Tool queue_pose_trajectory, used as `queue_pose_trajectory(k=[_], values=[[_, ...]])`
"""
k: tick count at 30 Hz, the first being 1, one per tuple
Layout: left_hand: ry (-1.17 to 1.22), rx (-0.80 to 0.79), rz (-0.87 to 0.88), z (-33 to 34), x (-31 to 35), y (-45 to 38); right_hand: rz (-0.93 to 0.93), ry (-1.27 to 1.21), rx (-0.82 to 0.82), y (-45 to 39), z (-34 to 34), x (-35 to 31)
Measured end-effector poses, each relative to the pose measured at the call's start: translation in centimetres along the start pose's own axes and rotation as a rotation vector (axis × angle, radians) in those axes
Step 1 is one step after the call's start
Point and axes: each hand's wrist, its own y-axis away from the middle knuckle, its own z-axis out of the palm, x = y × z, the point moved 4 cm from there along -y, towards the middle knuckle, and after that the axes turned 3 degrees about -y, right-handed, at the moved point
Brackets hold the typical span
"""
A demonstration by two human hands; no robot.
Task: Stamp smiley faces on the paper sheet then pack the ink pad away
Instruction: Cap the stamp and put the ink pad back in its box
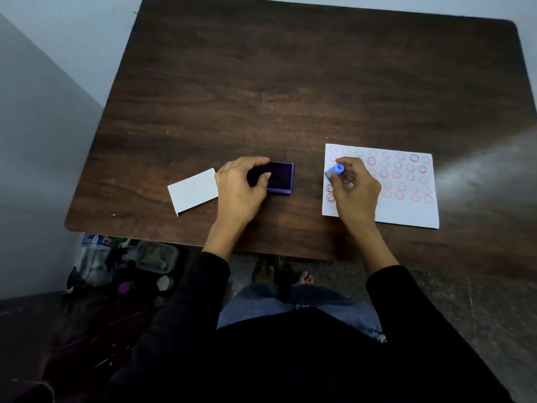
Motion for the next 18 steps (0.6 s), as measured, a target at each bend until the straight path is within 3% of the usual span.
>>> queue_pose_trajectory(k=[4, 11, 18], values=[[0.001, -0.005, -0.005, -0.2, -0.1, 0.1, 0.003, -0.03, 0.007, 0.0, 0.3, -0.7], [0.009, -0.004, -0.036, -0.8, -0.3, 0.3, -0.05, 0.001, -0.177, 0.3, 2.5, -2.1], [0.027, 0.066, -0.038, -1.7, -1.2, 0.6, -0.013, 0.046, -0.206, 0.4, 2.6, -2.1]])
